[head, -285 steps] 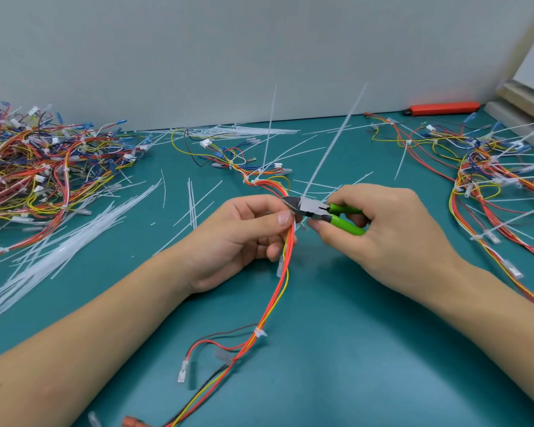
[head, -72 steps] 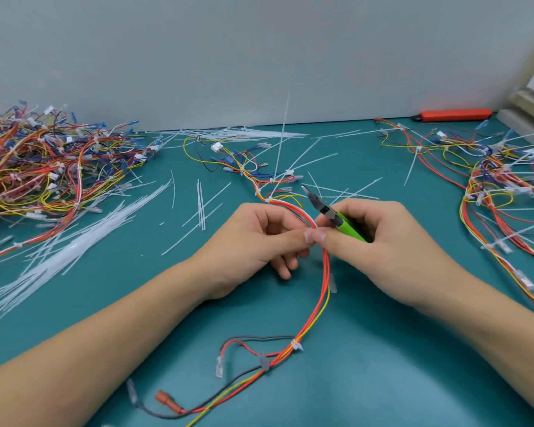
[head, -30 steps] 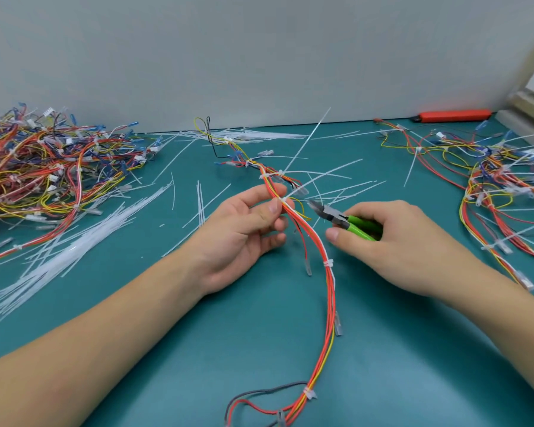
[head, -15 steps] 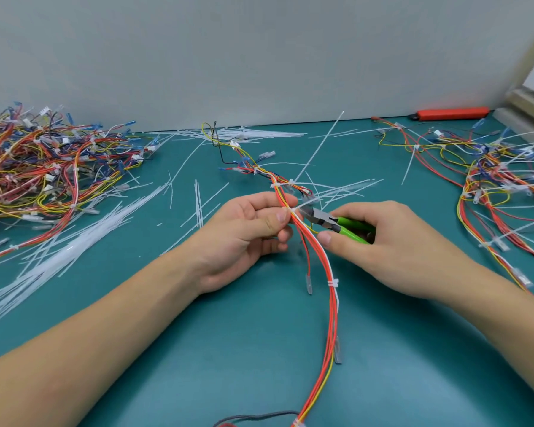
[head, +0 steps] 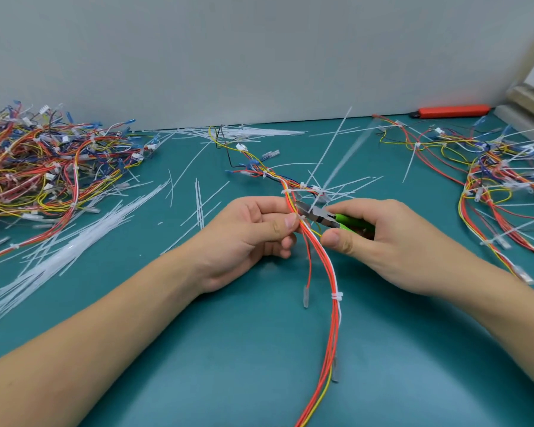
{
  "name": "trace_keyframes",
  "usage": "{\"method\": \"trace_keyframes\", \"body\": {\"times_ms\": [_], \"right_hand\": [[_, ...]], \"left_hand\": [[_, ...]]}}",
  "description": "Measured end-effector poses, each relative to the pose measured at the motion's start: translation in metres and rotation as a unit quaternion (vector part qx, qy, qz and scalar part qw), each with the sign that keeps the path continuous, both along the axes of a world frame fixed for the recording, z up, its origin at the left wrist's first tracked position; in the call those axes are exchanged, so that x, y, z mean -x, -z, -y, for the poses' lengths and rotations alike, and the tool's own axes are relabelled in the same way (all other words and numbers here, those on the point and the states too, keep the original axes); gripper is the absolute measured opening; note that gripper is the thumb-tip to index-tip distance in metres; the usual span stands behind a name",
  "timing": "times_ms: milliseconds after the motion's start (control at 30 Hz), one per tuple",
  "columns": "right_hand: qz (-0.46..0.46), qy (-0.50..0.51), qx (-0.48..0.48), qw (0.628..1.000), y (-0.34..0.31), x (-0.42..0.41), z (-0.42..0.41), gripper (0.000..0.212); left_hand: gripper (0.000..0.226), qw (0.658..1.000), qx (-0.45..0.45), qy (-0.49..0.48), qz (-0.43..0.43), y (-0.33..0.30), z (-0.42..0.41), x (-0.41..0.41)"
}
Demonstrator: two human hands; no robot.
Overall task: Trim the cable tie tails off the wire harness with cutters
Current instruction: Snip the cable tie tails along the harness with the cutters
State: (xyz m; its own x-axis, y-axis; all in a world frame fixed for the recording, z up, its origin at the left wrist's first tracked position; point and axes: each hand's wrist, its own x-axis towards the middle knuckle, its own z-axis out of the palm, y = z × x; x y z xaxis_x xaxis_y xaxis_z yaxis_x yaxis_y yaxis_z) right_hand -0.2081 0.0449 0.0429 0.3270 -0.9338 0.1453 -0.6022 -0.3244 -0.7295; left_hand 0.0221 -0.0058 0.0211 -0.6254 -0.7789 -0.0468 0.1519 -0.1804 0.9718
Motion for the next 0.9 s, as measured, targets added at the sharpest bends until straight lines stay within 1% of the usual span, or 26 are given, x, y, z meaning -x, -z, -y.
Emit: {"method": "trace_keyframes", "body": {"times_ms": [67, 133, 267, 400, 500, 733, 833, 900], "right_hand": [[-0.008, 0.005, 0.007, 1.0, 0.0005, -0.0019, -0.0011, 0.056], [-0.02, 0.01, 0.011, 1.0, 0.0002, -0.002, -0.002, 0.059], [-0.04, 0.014, 0.022, 0.999, 0.0003, -0.0026, -0.0026, 0.06], [-0.037, 0.029, 0.03, 0.998, 0.0011, -0.004, -0.0025, 0.052], [-0.032, 0.032, 0.023, 0.999, 0.0017, -0.0037, -0.0022, 0.053], [-0.03, 0.046, 0.027, 0.998, 0.0016, -0.0033, -0.0027, 0.057], [-0.022, 0.061, 0.03, 0.997, 0.0035, -0.0052, -0.0035, 0.053], [-0.024, 0.07, 0.035, 0.997, 0.0046, -0.0065, -0.0038, 0.055]], "left_hand": [[0.035, 1.0, 0.0, -0.01, -0.003, 0.0008, -0.0005, 0.0005], [0.034, 1.0, -0.004, -0.012, -0.006, 0.0011, -0.0001, 0.0007], [0.023, 1.0, -0.005, -0.008, -0.01, 0.0019, 0.0005, -0.0002], [0.021, 1.0, -0.002, -0.011, -0.011, 0.0026, 0.0002, -0.0002], [0.018, 1.0, -0.004, -0.014, -0.012, 0.0023, 0.0, -0.0001], [0.025, 1.0, 0.002, -0.024, -0.016, 0.0026, -0.0009, 0.0015], [0.026, 0.999, 0.017, -0.028, -0.019, 0.0037, -0.0017, 0.0019], [0.025, 0.998, 0.032, -0.04, -0.02, 0.0049, -0.0024, 0.0025]]}}
